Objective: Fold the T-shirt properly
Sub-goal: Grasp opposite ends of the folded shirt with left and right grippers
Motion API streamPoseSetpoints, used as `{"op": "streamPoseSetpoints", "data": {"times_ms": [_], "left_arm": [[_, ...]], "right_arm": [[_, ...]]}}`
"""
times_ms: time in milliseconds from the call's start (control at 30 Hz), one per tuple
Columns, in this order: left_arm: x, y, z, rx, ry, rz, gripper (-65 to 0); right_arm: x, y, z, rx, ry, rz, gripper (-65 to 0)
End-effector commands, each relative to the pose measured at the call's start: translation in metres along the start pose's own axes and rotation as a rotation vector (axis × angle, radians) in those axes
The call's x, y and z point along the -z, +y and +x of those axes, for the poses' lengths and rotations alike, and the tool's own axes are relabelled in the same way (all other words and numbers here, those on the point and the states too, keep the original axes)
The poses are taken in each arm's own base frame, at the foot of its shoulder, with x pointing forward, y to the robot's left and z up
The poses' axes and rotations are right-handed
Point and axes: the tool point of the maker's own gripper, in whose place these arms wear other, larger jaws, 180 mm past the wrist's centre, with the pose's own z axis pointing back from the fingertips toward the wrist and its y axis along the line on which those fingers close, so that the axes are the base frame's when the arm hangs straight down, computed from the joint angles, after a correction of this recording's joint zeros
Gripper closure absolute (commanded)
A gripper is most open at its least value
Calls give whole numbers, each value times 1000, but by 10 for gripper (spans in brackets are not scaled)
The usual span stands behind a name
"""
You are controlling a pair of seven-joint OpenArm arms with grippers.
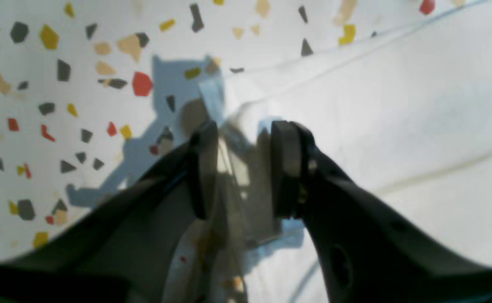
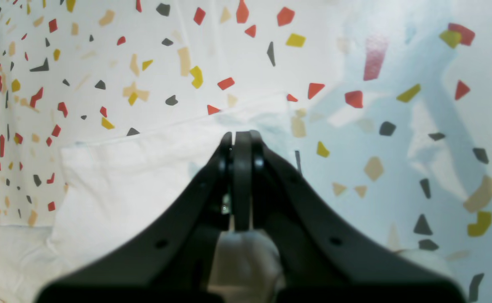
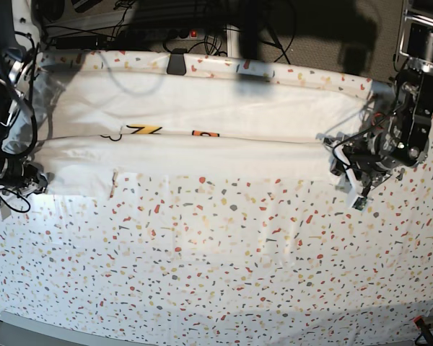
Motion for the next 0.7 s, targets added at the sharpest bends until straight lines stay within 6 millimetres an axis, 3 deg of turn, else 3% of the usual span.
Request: {"op": "streamPoseSetpoints", "data": {"times_ms": [0,100,200,667], "left_arm": [[-7,5,23,7,-66,4,-202],[-8,4,26,8,-75,0,-162],[-8,4,26,8,-75,0,0],[-13,5,33,47,-91,24,0]], "right_arm": [[-11,-1,34,-12,-86,5,0],[-15,5,47,-10,-130,26,0],[-22,12,59,-33,-148,36,0],[-30,21,69,-33,-158,70,0]]}}
